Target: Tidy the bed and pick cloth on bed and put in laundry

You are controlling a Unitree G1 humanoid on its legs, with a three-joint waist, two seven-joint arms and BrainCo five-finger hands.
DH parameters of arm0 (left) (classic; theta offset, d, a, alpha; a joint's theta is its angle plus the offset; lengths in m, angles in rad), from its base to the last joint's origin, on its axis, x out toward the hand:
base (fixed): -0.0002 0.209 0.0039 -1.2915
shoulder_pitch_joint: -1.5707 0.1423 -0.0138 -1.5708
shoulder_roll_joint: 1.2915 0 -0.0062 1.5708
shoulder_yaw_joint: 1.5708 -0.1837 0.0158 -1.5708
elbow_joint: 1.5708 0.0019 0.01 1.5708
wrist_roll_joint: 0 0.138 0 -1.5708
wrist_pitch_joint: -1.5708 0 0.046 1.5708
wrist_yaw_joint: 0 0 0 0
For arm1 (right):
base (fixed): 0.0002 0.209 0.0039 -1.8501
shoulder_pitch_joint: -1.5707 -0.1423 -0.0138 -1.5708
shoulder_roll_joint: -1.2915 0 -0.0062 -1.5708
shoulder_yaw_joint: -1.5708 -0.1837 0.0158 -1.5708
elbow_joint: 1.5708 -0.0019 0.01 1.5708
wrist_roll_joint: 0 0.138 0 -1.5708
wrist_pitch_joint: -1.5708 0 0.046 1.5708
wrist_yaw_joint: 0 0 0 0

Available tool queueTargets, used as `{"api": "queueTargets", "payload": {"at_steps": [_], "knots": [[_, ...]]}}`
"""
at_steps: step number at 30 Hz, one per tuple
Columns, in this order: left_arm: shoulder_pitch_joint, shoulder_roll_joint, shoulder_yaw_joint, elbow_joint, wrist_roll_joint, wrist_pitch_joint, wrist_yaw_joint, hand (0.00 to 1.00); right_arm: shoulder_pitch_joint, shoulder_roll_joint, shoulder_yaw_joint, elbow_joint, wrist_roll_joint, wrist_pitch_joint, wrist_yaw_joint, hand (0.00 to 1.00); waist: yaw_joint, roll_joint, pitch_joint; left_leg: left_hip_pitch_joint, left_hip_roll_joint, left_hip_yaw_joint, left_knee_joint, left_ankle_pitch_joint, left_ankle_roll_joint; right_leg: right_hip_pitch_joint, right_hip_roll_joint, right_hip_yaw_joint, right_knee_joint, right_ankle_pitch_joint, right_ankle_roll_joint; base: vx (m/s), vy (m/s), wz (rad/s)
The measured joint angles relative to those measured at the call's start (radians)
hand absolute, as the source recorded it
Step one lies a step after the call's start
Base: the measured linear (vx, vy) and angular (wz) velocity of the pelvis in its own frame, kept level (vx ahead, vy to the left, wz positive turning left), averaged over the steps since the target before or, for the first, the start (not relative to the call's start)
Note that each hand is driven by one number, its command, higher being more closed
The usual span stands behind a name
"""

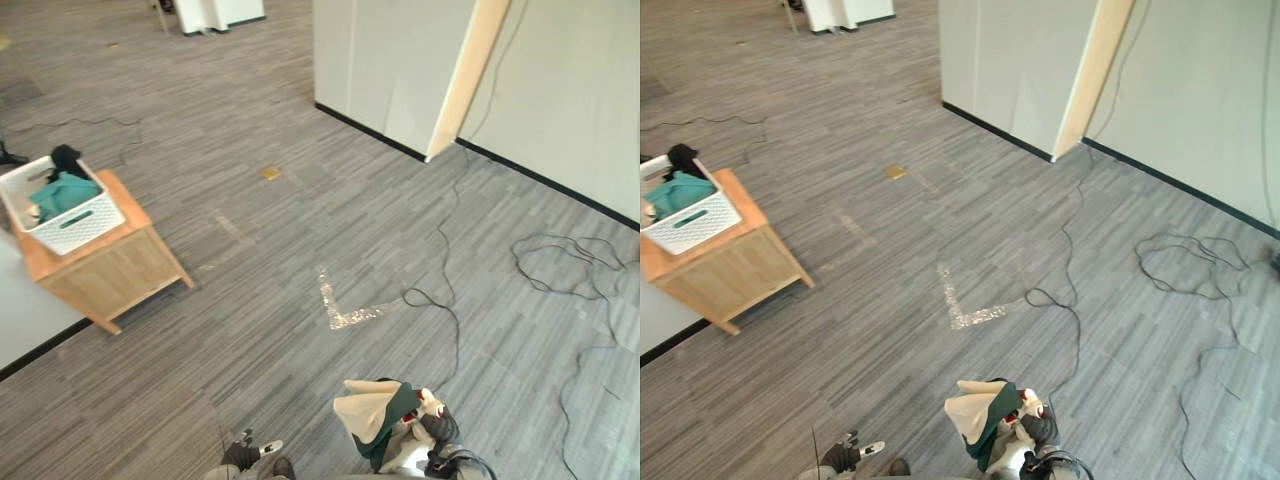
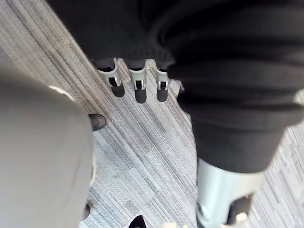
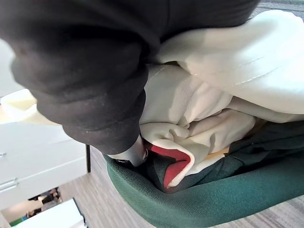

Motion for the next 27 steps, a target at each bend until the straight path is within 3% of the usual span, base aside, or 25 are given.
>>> {"api": "queueTargets", "payload": {"at_steps": [2, 4, 6, 7, 8, 10, 11, 12, 13, 14, 15, 16, 17, 18, 19, 20, 22, 23, 24, 26, 27], "knots": [[0.003, -0.030, 0.028, -0.010, -0.016, -0.012, 0.001, 0.00, -0.009, -0.025, 0.007, -0.023, -0.012, 0.000, 0.024, 1.00, 0.028, 0.021, 0.016, -0.040, -0.007, -0.081, 0.109, -0.037, -0.048, 0.013, 0.018, 0.039, 0.026, -0.024, -0.006, -0.01, -0.065, -0.65], [0.012, -0.064, 0.032, -0.014, -0.036, -0.028, -0.001, 0.00, -0.033, -0.039, 0.009, -0.053, -0.039, 0.000, 0.051, 1.00, 0.040, 0.057, 0.023, -0.036, -0.070, -0.092, 0.060, -0.065, -0.048, 0.016, 0.019, 0.080, 0.055, -0.046, -0.009, 0.07, 0.065, -0.73], [0.024, -0.075, 0.031, -0.025, -0.048, -0.037, -0.002, 0.00, -0.037, -0.039, 0.023, -0.112, -0.049, 0.006, 0.072, 1.00, 0.041, 0.082, 0.031, -0.034, -0.098, -0.020, -0.097, -0.061, -0.040, 0.016, 0.033, 0.089, 0.085, -0.073, -0.001, 0.10, 0.076, -0.29], [0.024, -0.074, 0.032, -0.024, -0.055, -0.037, -0.002, 0.00, -0.037, -0.036, 0.025, -0.121, -0.056, 0.009, 0.072, 1.00, 0.042, 0.082, 0.030, -0.027, -0.094, 0.021, -0.124, -0.065, 0.029, 0.014, 0.035, 0.087, 0.096, -0.086, 0.003, 0.15, 0.088, 0.02], [0.023, -0.059, 0.029, -0.031, -0.066, -0.043, -0.005, 0.00, -0.039, -0.026, 0.028, -0.126, -0.066, 0.022, 0.073, 1.00, 0.059, 0.060, 0.027, -0.009, -0.111, 0.064, -0.156, -0.059, 0.032, 0.013, 0.007, 0.083, 0.106, -0.103, 0.011, 0.22, 0.086, 0.39], [0.008, -0.050, 0.042, -0.032, -0.082, -0.049, -0.026, 0.00, -0.041, -0.016, 0.036, -0.147, -0.075, 0.034, 0.074, 1.00, 0.060, 0.026, 0.041, -0.056, -0.078, 0.250, -0.074, -0.045, -0.037, 0.067, -0.025, 0.019, 0.040, -0.098, 0.021, 0.21, 0.081, 0.98], [0.005, -0.042, 0.050, -0.032, -0.085, -0.051, -0.027, 0.00, -0.042, -0.023, 0.036, -0.154, -0.075, 0.035, 0.074, 1.00, 0.061, 0.023, 0.047, -0.072, -0.068, 0.332, -0.049, -0.069, -0.019, 0.102, -0.029, -0.024, 0.007, -0.099, 0.026, 0.21, 0.155, 1.35], [0.006, -0.046, 0.049, -0.030, -0.085, -0.044, -0.027, 0.00, -0.049, -0.041, 0.033, -0.157, -0.074, 0.039, 0.073, 1.00, 0.067, 0.033, 0.048, -0.056, -0.057, 0.413, -0.071, -0.117, 0.070, 0.148, -0.029, -0.072, -0.005, -0.129, 0.045, 0.23, 0.184, 0.98], [0.007, -0.048, 0.048, -0.028, -0.085, -0.042, -0.027, 0.00, -0.052, -0.043, 0.033, -0.157, -0.074, 0.041, 0.073, 1.00, 0.067, 0.034, 0.046, -0.048, -0.060, 0.414, -0.071, -0.136, 0.098, 0.153, -0.030, -0.079, -0.003, -0.140, 0.052, 0.32, 0.253, 0.77], [0.012, -0.051, 0.052, -0.029, -0.087, -0.041, -0.032, 0.00, -0.068, -0.044, 0.034, -0.156, -0.072, 0.046, 0.072, 1.00, 0.078, 0.027, 0.037, -0.045, -0.083, 0.400, -0.059, -0.194, 0.178, 0.165, -0.040, -0.096, 0.003, -0.168, 0.071, 0.27, 0.176, 0.26], [0.012, -0.049, 0.054, -0.032, -0.088, -0.040, -0.036, 0.00, -0.074, -0.046, 0.034, -0.155, -0.069, 0.049, 0.072, 1.00, 0.088, 0.026, 0.024, -0.044, -0.094, 0.401, -0.056, -0.212, 0.178, 0.163, -0.046, -0.096, 0.032, -0.177, 0.085, 0.31, 0.142, 0.20], [0.009, -0.054, 0.057, -0.033, -0.085, -0.030, -0.038, 0.00, -0.106, -0.048, 0.035, -0.149, -0.057, 0.051, 0.071, 1.00, 0.095, 0.023, 0.019, -0.050, -0.102, 0.398, -0.055, -0.231, 0.190, 0.070, -0.072, -0.076, 0.227, -0.196, 0.110, 0.41, 0.162, 0.20], [0.009, -0.047, 0.057, -0.033, -0.078, -0.025, -0.042, 0.00, -0.132, -0.040, 0.037, -0.142, -0.053, 0.051, 0.071, 1.00, 0.089, 0.018, 0.017, -0.045, -0.119, 0.381, -0.065, -0.231, 0.201, -0.057, -0.102, -0.019, 0.509, -0.154, 0.210, 0.42, 0.156, 0.40], [0.009, -0.044, 0.055, -0.033, -0.074, -0.021, -0.042, 0.00, -0.136, -0.036, 0.037, -0.140, -0.050, 0.050, 0.070, 1.00, 0.084, 0.012, 0.018, -0.031, -0.133, 0.366, -0.074, -0.233, 0.206, -0.104, -0.118, -0.003, 0.632, -0.114, 0.251, 0.51, 0.189, 0.90], [0.014, -0.039, 0.047, -0.033, -0.065, -0.020, -0.040, 0.00, -0.133, -0.032, 0.037, -0.117, -0.039, 0.050, 0.069, 1.00, 0.070, 0.002, 0.019, 0.018, -0.165, 0.321, -0.100, -0.235, 0.209, -0.147, -0.157, -0.012, 0.814, -0.076, 0.230, 0.49, 0.112, 1.18], [0.019, -0.036, 0.034, -0.033, -0.055, -0.022, -0.040, 0.00, -0.125, -0.033, 0.035, -0.102, -0.036, 0.050, 0.066, 1.00, 0.066, 0.005, 0.023, 0.081, -0.187, 0.273, -0.139, -0.235, 0.209, -0.151, -0.187, -0.052, 0.887, -0.079, 0.161, 0.49, 0.092, 1.20], [0.025, -0.034, 0.014, -0.032, -0.039, -0.024, -0.041, 0.00, -0.106, -0.033, 0.034, -0.109, -0.032, 0.046, 0.063, 1.00, 0.061, 0.019, 0.030, 0.173, -0.200, 0.190, -0.217, -0.229, 0.198, -0.181, -0.161, -0.059, 0.852, -0.114, 0.088, 0.43, 0.027, 1.16], [0.027, -0.032, -0.010, -0.027, -0.035, -0.029, -0.043, 0.00, -0.093, -0.032, 0.032, -0.128, -0.028, 0.043, 0.054, 1.00, 0.048, 0.030, 0.028, 0.209, -0.198, 0.129, -0.258, -0.219, 0.184, -0.221, -0.125, -0.037, 0.744, -0.138, 0.072, 0.39, -0.022, 1.33], [0.029, -0.033, -0.015, -0.023, -0.031, -0.033, -0.044, 0.00, -0.088, -0.032, 0.032, -0.132, -0.023, 0.039, 0.047, 1.00, 0.036, 0.038, 0.030, 0.223, -0.193, 0.097, -0.272, -0.213, 0.178, -0.237, -0.105, -0.025, 0.666, -0.148, 0.081, 0.40, -0.077, 1.60], [0.027, -0.033, -0.036, -0.011, -0.031, -0.043, -0.045, 0.00, -0.074, -0.032, 0.000, -0.132, -0.013, 0.038, 0.043, 1.00, 0.010, 0.049, 0.036, 0.265, -0.174, -0.012, -0.317, -0.202, 0.159, -0.297, -0.059, 0.040, 0.357, -0.129, 0.098, 0.46, -0.155, 1.60], [0.020, -0.031, -0.045, 0.000, -0.032, -0.043, -0.044, 0.00, -0.066, -0.033, -0.019, -0.132, -0.004, 0.037, 0.038, 1.00, 0.009, 0.049, 0.037, 0.290, -0.169, -0.060, -0.344, -0.197, 0.143, -0.330, -0.061, 0.082, 0.180, -0.054, 0.126, 0.42, -0.180, 1.27]]}}
